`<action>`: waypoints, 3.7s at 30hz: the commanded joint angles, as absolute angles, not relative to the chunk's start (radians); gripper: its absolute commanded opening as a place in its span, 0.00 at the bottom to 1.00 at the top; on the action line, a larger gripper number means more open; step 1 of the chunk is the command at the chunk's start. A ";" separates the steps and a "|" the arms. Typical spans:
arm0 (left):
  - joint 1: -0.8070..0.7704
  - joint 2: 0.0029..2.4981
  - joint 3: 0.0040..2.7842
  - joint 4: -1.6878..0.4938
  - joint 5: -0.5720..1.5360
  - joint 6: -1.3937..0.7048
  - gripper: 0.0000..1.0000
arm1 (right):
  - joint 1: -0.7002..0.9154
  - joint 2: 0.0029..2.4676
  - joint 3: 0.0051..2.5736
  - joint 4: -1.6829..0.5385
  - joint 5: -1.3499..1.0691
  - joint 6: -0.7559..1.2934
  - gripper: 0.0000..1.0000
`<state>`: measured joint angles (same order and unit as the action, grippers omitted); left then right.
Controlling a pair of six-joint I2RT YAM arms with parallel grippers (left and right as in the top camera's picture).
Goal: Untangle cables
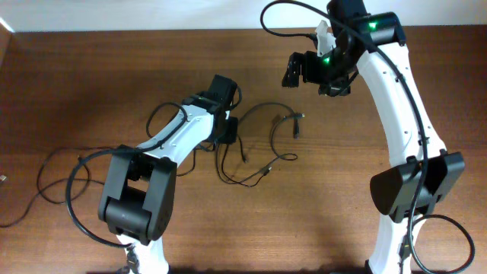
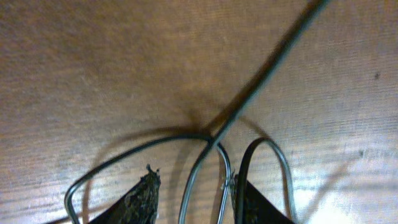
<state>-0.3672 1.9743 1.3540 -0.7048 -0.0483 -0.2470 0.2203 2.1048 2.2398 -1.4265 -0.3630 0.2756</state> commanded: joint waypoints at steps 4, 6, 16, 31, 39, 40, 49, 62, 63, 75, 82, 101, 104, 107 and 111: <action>-0.366 1.983 1.362 -0.701 -0.097 -0.307 0.31 | 0.217 2.096 2.242 -1.430 -0.354 0.260 0.99; -0.369 1.983 1.361 -0.734 -0.067 -0.301 0.23 | 0.217 2.096 2.242 -1.429 -0.353 0.257 0.99; -0.348 1.983 1.362 -0.765 -0.189 -0.343 0.22 | 0.217 2.096 2.242 -1.430 -0.354 0.257 0.99; -0.298 1.992 1.361 -0.684 -0.181 -0.232 0.49 | 0.217 2.096 2.242 -1.441 -0.353 0.238 0.99; -0.257 2.009 1.360 -0.684 -0.063 0.189 0.43 | 0.217 2.096 2.242 -1.444 -0.354 0.235 0.99; -0.257 2.024 1.360 -0.683 -0.067 0.204 0.42 | 0.217 2.096 2.242 -1.444 -0.354 0.235 0.99; -0.257 2.087 1.360 -0.682 -0.067 0.204 0.34 | 0.217 2.096 2.242 -1.444 -0.354 0.235 0.99; -0.249 2.049 1.661 -0.900 -0.128 0.044 0.00 | 0.217 2.096 2.242 -1.444 -0.353 0.231 0.99; -0.250 2.034 1.745 -0.952 -0.128 0.044 0.00 | 0.217 2.096 2.242 -1.444 -0.353 0.231 0.99; -0.253 1.872 2.419 -1.251 0.012 0.006 0.00 | 0.217 2.096 2.242 -1.443 -0.335 0.213 0.99; -0.252 1.752 2.433 -1.219 -0.151 -0.016 0.00 | 0.217 2.096 2.242 -1.444 -0.327 0.213 0.99; -0.267 1.739 2.431 -1.269 -0.262 -0.109 0.00 | 0.281 2.096 2.216 -1.438 -0.728 -0.032 0.99; -0.254 1.739 2.431 -1.269 -0.259 -0.110 0.00 | 0.304 2.096 2.152 -1.383 -0.894 -0.170 1.00; -0.252 1.739 2.431 -1.269 -0.257 -0.112 0.00 | 0.348 2.096 2.063 -1.237 -0.977 -0.210 0.96; -0.252 1.739 2.431 -1.269 -0.250 -0.120 0.01 | 0.461 2.096 1.920 -0.918 -0.973 -0.196 0.87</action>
